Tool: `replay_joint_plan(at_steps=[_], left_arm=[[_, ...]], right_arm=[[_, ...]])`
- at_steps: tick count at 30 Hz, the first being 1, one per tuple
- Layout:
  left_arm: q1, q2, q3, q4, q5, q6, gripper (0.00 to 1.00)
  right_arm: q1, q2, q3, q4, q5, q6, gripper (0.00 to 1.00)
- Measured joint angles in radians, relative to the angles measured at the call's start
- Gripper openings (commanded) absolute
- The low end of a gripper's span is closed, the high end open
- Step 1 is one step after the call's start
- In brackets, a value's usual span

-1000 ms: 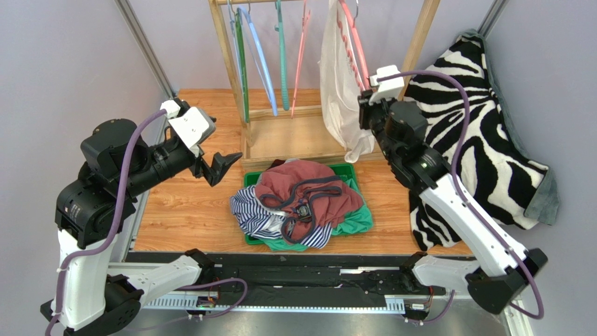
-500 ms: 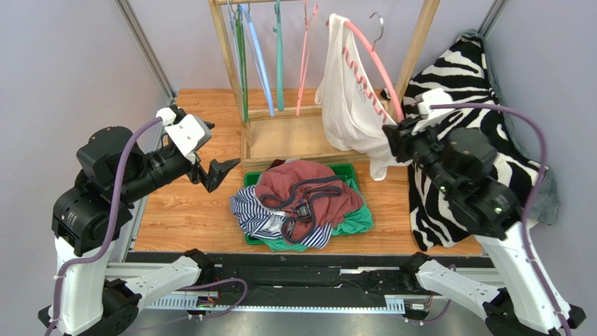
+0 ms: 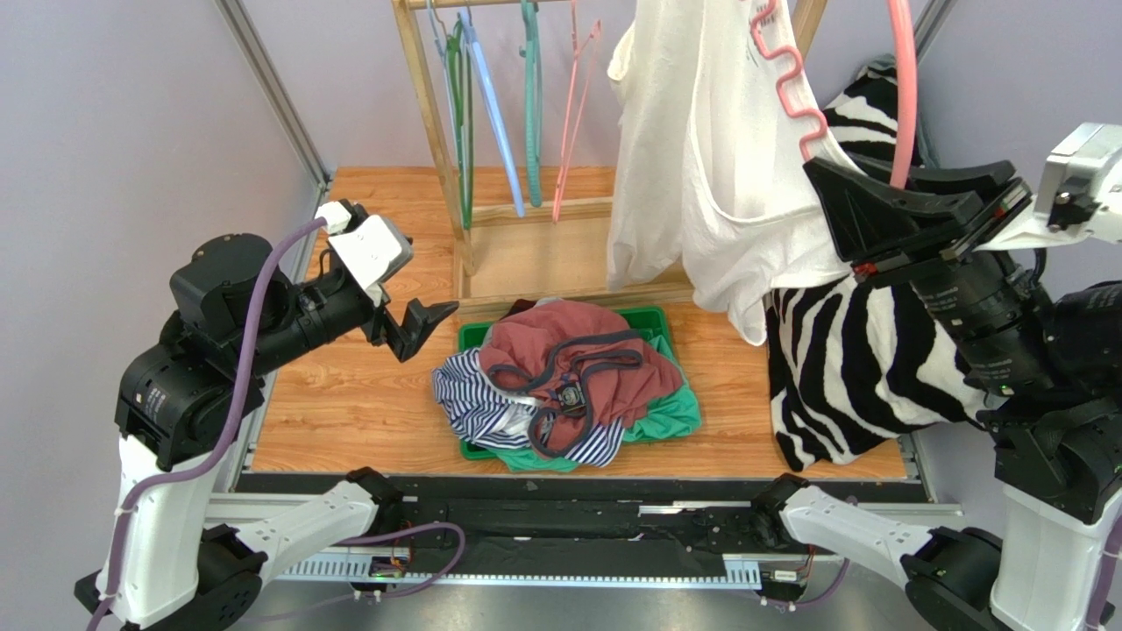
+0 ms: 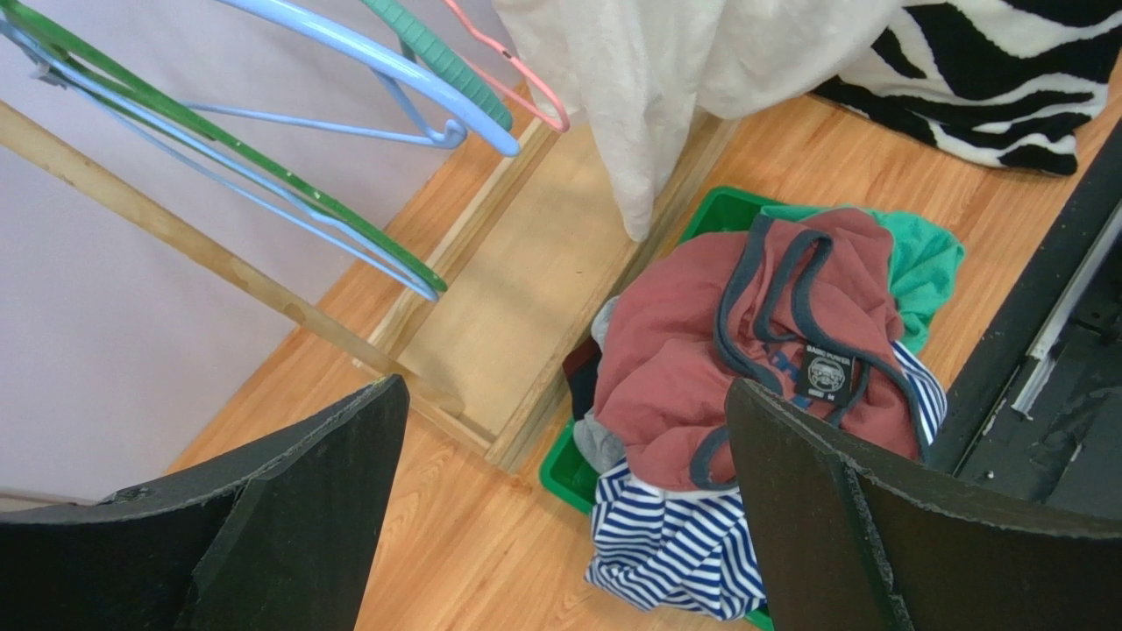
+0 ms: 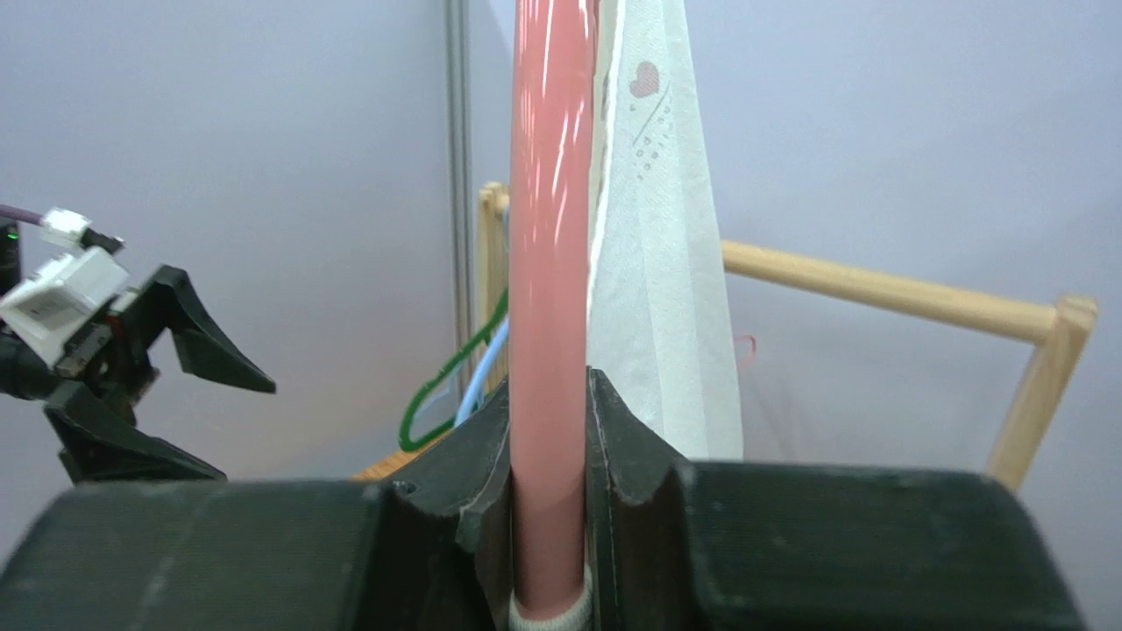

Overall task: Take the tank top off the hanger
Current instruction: Pick up the hanger from the clothesline.

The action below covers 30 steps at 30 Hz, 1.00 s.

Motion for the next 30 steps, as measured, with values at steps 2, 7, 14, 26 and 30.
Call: replay_joint_plan(at_steps=[2,7,14,26,30], left_arm=[[0.004,0.0,0.0,0.0,0.007,0.0,0.99],[0.011,0.0,-0.001,0.0,0.02,0.0,0.99],[0.018,0.0,-0.001,0.0,0.03,0.0,0.99],[0.045,0.0,-0.001,0.0,0.06,-0.001,0.99],[0.052,-0.001,-0.001,0.0,0.067,-0.002,0.99]], right_arm=[[0.0,0.036,0.05,0.03,-0.044,0.013,0.0],[0.0,0.12,0.164,0.091,-0.146,0.066,0.0],[0.0,0.174,0.276,0.128,-0.232,0.105,0.0],[0.0,0.145,0.353,0.258,-0.24,0.089,0.0],[0.0,0.13,0.325,0.272,-0.237,0.086,0.0]])
